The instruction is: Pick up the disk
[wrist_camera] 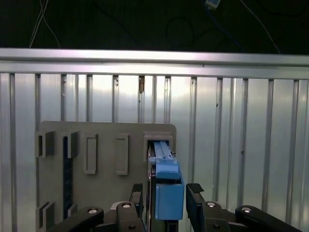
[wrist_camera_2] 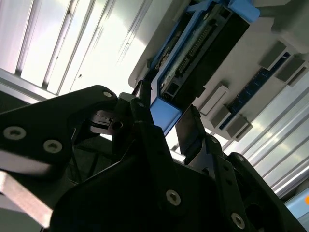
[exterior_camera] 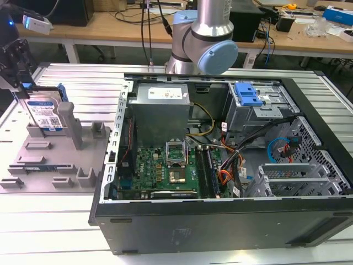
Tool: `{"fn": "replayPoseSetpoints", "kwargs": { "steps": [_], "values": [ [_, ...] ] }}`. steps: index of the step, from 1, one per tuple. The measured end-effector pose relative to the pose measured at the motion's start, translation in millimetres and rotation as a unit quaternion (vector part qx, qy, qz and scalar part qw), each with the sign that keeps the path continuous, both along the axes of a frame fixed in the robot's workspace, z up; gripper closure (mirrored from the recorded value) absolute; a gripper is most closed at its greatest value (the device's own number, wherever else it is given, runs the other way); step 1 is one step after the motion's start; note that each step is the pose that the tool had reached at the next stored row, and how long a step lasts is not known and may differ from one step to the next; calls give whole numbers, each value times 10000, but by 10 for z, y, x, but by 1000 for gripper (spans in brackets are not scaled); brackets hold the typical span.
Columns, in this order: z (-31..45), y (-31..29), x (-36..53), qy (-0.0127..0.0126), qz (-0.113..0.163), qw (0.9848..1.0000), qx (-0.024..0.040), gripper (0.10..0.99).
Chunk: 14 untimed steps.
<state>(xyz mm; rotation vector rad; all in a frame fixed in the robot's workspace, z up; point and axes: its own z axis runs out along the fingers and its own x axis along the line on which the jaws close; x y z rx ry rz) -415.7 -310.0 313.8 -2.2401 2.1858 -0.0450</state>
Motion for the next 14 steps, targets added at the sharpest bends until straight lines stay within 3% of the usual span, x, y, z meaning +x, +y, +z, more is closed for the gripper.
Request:
{"fn": "replayPoseSetpoints", "kwargs": {
  "steps": [14],
  "values": [
    [-108,-1,0,0,0,10000,0,604]
  ]
}}
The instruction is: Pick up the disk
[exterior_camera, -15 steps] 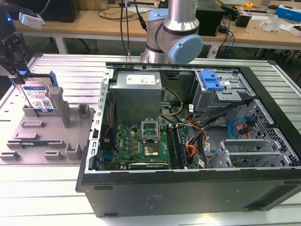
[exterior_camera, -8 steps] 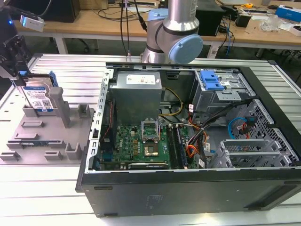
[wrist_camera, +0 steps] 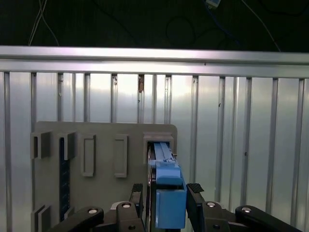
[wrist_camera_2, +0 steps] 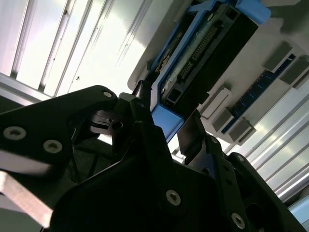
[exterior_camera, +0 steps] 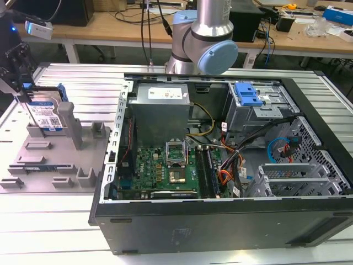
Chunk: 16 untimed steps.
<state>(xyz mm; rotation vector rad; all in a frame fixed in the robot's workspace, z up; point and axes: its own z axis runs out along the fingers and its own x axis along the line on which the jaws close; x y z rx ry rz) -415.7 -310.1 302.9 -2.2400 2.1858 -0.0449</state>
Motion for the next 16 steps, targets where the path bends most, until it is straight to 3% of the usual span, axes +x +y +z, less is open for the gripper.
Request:
{"fn": "replayPoseSetpoints", "kwargs": {
  "steps": [16],
  "values": [
    [-30,-1,6,0,0,10000,0,604]
  ]
}}
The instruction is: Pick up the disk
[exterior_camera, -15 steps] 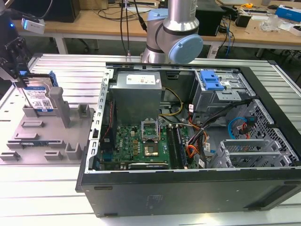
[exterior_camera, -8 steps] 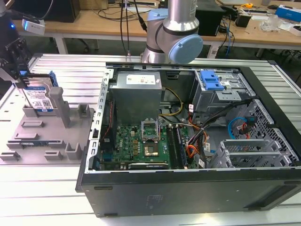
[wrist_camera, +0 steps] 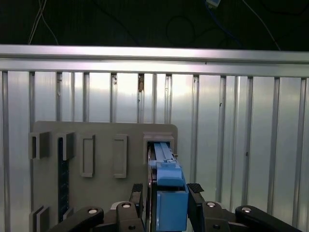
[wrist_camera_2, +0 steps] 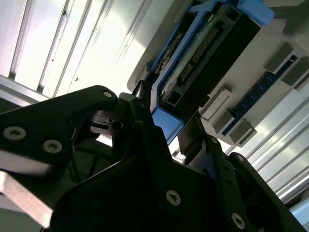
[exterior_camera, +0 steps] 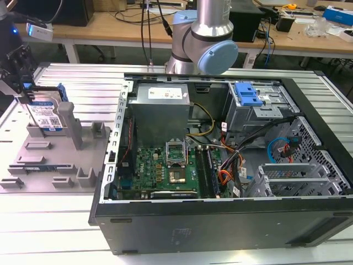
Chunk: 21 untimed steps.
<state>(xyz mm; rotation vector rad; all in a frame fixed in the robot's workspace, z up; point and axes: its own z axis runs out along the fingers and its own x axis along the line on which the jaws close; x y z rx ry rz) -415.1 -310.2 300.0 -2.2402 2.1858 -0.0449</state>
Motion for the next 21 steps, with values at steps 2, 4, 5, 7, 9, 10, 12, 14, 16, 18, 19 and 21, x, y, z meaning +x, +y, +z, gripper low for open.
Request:
{"fn": "replayPoseSetpoints", "kwargs": {
  "steps": [2,4,5,7,9,10,12,14,16,18,19,21],
  "values": [
    [-2,0,0,-1,0,10000,0,604],
    [-7,0,0,0,0,10000,0,690],
    [-9,0,0,0,0,10000,0,690],
    [-11,0,0,0,0,10000,0,690],
    [-12,0,0,0,0,10000,0,706],
    [-13,0,0,0,0,10000,0,718],
    [-13,0,0,0,0,10000,0,718],
    [-14,0,0,0,0,10000,0,718],
    [-14,0,0,0,0,10000,0,718],
    [-15,0,0,-1,0,10000,0,718],
    [-14,0,0,-1,0,10000,0,718],
    [-4,-5,0,-2,0,10000,2,718]
  ]
}}
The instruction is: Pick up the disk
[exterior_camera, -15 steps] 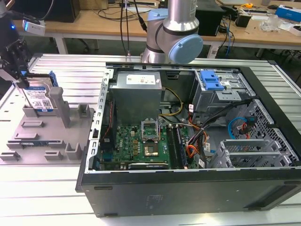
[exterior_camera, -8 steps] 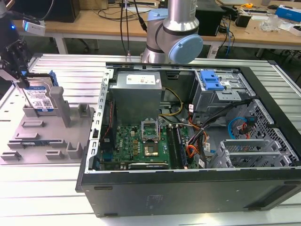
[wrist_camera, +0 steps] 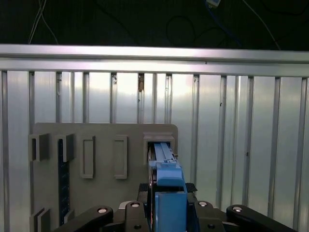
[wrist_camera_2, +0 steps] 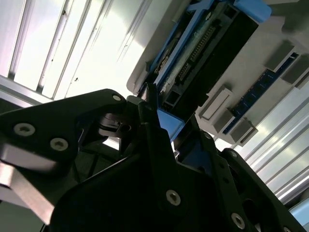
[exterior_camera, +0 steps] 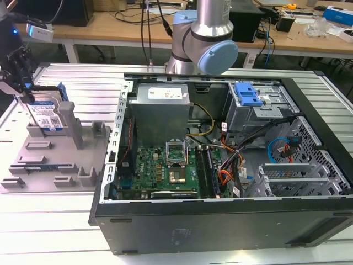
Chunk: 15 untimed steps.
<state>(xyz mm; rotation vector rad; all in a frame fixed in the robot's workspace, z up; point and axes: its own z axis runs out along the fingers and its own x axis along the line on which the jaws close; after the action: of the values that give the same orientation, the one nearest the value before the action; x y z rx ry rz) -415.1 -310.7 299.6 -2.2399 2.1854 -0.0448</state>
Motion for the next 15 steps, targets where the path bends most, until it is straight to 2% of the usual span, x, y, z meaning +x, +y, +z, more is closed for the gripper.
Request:
{"fn": "replayPoseSetpoints", "kwargs": {
  "steps": [4,7,10,11,14,15],
  "values": [
    [41,-4,0,1,0,10000,0,718],
    [118,-5,0,1,0,10000,0,718],
    [292,-5,0,1,0,10000,0,718],
    [397,-5,0,1,-1,10000,0,718],
    [554,-5,0,1,0,10000,0,718],
    [637,-5,0,1,0,10000,0,718]
  ]
}}
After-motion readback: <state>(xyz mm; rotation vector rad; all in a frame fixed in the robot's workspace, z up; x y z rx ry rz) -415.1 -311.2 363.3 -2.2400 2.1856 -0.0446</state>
